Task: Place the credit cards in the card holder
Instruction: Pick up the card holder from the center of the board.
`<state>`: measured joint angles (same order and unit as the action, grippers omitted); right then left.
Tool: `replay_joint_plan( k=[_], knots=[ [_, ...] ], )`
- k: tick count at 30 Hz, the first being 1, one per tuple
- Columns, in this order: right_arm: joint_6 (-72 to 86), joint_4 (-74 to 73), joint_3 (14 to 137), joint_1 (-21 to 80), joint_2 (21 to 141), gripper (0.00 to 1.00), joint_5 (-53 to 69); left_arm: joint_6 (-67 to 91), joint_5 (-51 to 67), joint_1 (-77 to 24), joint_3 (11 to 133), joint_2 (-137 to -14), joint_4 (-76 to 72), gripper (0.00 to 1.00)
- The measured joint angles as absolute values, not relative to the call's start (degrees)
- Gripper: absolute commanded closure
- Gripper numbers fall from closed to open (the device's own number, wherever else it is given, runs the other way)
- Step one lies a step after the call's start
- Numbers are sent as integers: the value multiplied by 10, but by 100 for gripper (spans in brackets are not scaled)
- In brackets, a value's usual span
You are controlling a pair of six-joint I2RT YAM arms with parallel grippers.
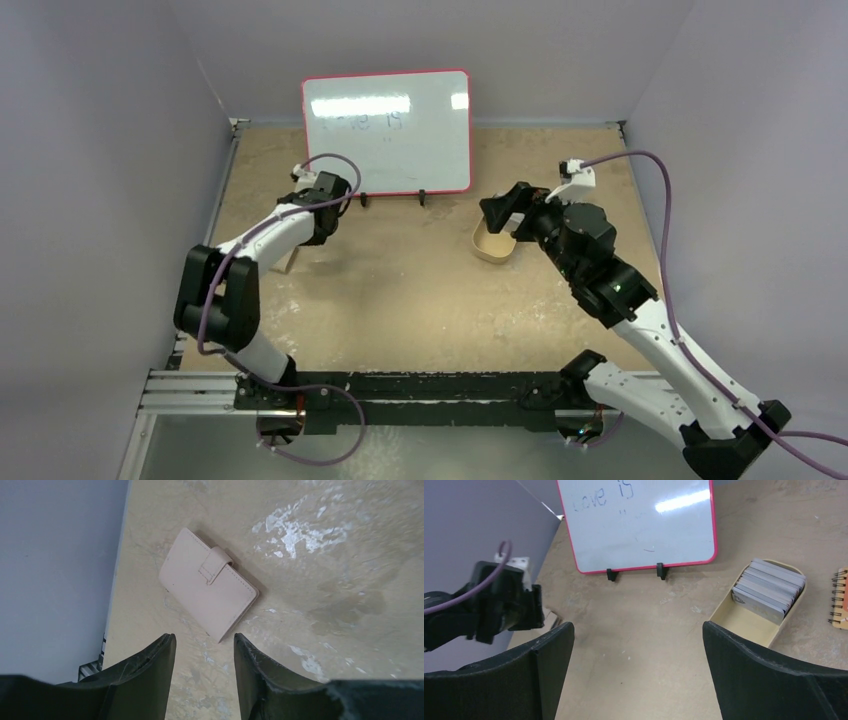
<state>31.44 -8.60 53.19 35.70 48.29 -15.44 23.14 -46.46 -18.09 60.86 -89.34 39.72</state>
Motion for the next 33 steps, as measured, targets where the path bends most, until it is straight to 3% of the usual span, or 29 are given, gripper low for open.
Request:
replay_joint_plan(
  k=[16, 33],
  knots=[
    [299, -69, 519, 357, 474, 1, -107, 167, -441, -142, 628, -1016, 371, 49],
    [304, -62, 511, 357, 452, 2, -91, 136, -453, -124, 635, -1078, 349, 53]
  ],
)
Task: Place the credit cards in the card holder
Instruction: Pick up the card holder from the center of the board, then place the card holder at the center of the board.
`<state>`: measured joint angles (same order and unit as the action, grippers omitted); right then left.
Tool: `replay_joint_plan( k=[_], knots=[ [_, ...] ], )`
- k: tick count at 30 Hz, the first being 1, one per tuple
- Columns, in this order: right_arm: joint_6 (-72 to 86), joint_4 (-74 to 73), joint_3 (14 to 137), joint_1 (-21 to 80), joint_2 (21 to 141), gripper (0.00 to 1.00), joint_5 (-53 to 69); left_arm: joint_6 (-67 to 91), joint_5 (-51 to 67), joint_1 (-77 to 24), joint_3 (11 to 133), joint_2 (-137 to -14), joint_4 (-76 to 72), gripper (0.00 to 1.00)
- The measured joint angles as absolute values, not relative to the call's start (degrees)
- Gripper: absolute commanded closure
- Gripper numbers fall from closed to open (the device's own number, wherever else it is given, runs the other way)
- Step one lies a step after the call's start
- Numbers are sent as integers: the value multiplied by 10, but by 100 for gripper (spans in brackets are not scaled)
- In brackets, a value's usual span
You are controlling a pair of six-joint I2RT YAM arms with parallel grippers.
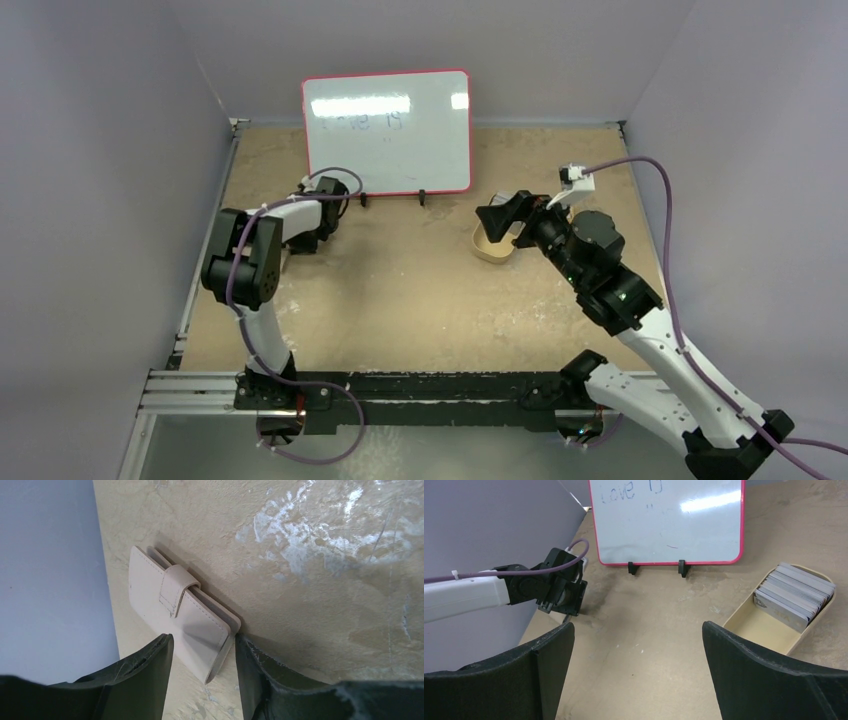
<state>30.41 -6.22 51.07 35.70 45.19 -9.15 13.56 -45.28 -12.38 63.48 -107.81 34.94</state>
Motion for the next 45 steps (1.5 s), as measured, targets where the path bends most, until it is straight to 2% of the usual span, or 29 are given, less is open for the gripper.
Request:
replay_joint_plan(
  k=[2, 8, 9, 15, 20, 30, 38, 43, 45],
  knots=[
    [305, -62, 511, 357, 448, 2, -90, 133, -457, -124, 635, -1080, 349, 62],
    [310, -59, 502, 357, 426, 2, -89, 128, -453, -124, 635, -1097, 348, 98],
    [310, -59, 501, 357, 423, 2, -90, 129, -453, -124, 635, -1098, 349, 100],
    [311, -47, 477, 357, 418, 3, -89, 129, -455, -142, 640, -1085, 369, 100],
    [315, -43, 464, 357, 422, 3, -79, 142, -413, -184, 653, -1021, 385, 100],
    [321, -33, 463, 357, 433, 3, -77, 240, -132, -189, 630, -816, 317, 100],
    [326, -24, 455, 357, 466, 6, -60, 432, 126, -196, 471, -734, 90, 100],
    [328, -22, 455, 357, 510, 13, -34, 494, 174, -210, 368, -747, 8, 100],
    [328, -22, 455, 357, 535, 19, -18, 504, 176, -210, 341, -753, 2, 95]
  ],
)
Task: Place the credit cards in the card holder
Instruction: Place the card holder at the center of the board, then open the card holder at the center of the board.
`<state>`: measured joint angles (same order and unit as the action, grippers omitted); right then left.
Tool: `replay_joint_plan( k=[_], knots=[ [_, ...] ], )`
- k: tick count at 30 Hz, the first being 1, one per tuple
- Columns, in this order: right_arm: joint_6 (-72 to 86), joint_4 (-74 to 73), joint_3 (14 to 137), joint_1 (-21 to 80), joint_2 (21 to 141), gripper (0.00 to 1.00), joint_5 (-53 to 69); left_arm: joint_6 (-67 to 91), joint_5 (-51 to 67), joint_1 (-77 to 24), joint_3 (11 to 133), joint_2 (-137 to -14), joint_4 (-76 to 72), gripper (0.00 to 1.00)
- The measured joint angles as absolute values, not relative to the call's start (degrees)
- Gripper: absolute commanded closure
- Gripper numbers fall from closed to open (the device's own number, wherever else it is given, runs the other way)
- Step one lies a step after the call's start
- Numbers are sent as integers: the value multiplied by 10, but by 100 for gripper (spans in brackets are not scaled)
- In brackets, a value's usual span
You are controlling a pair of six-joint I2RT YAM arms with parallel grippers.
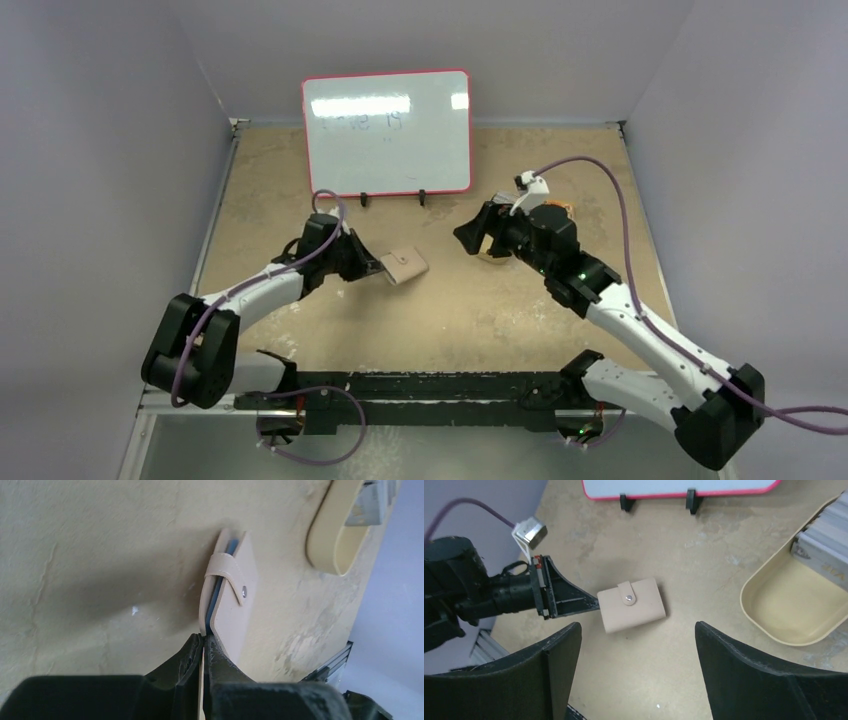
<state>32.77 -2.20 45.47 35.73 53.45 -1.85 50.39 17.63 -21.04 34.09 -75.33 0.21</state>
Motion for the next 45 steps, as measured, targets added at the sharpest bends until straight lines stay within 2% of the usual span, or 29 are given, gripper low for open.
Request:
replay_joint_plan(
  k=[5, 10, 19, 27, 29, 31, 37, 38, 45],
  knots=[
    [327, -13, 454, 358, 615, 36, 20, 504, 163, -210, 307, -752, 26, 77],
    [326, 11, 454, 366, 698, 44, 38, 500, 136, -210, 304, -714, 44, 71],
    [343, 43, 476, 398, 833, 47, 47, 474, 124, -212, 314, -709, 50, 70],
    [459, 121, 482, 398, 909, 53, 106, 397, 63, -243, 434, -769, 136, 69],
    [492, 149, 482, 398, 920, 57, 118, 381, 53, -253, 466, -785, 149, 69],
    [516, 173, 481, 398, 926, 65, 123, 364, 45, -264, 494, -803, 163, 68],
    [544, 211, 480, 398, 942, 98, 128, 322, 17, -316, 546, -855, 207, 67],
    [544, 215, 480, 398, 947, 100, 129, 317, 11, -325, 550, -861, 213, 67],
    [543, 234, 480, 398, 1008, 100, 147, 288, -25, -376, 568, -896, 237, 65]
  ],
)
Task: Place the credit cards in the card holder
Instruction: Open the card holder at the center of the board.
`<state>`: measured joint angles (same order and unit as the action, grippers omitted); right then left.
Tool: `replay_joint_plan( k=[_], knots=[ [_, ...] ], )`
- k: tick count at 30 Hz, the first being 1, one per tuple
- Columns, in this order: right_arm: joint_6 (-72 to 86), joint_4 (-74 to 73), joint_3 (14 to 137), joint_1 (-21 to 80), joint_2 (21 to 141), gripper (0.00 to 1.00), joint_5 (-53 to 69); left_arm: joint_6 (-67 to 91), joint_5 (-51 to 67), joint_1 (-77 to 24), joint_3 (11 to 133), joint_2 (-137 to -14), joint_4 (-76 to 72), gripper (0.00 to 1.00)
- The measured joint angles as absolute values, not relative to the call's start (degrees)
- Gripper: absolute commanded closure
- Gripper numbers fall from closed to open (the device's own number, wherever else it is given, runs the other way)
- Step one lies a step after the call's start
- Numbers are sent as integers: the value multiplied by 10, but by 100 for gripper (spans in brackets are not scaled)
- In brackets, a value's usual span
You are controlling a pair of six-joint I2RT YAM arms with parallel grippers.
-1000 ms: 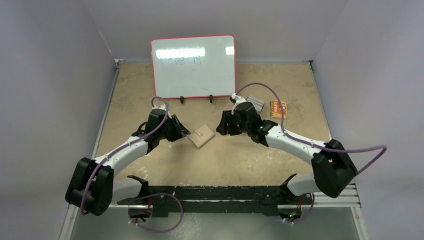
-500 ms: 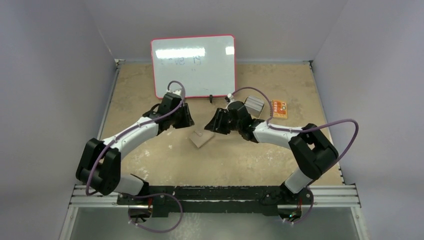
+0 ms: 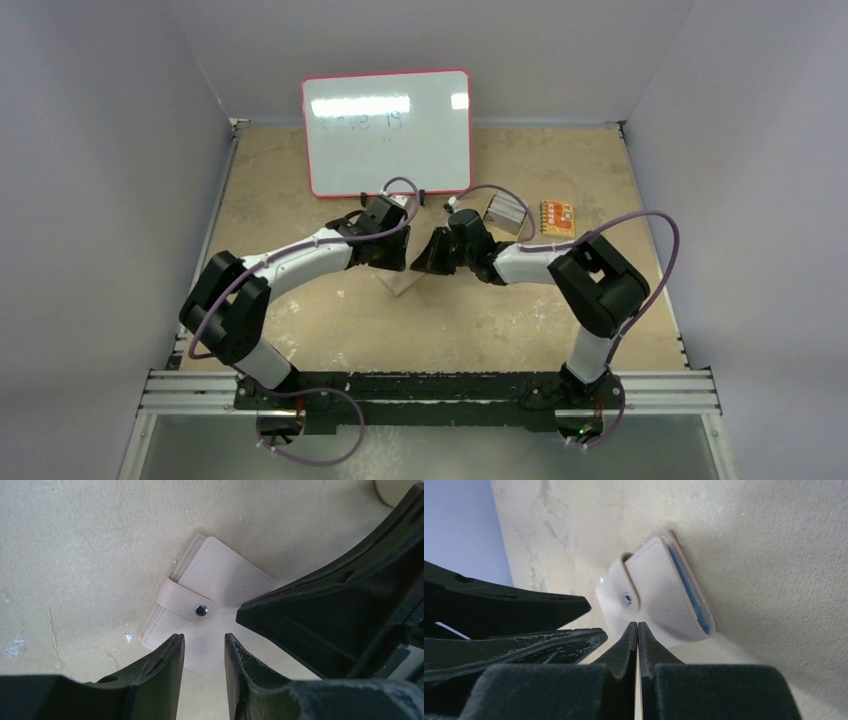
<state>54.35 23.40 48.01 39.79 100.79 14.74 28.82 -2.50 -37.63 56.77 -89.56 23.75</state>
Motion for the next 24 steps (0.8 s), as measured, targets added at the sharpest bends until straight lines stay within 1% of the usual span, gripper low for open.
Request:
replay_joint_plan(
  k=[6, 15, 21, 23, 24],
  knots=[
    [535, 235, 480, 398, 1037, 100, 160, 272, -48, -388, 577, -926, 241, 63],
    [526, 237, 480, 398, 1038, 100, 161, 257, -68, -398, 596, -977, 239, 62],
    [523, 238, 480, 398, 1038, 100, 160, 249, -101, -410, 614, -1001, 246, 62],
    [521, 238, 480, 398, 1038, 100, 160, 247, -121, -418, 621, -1007, 249, 66],
    [520, 238, 480, 398, 1038, 100, 160, 246, -129, -421, 623, -1009, 251, 70]
  ],
)
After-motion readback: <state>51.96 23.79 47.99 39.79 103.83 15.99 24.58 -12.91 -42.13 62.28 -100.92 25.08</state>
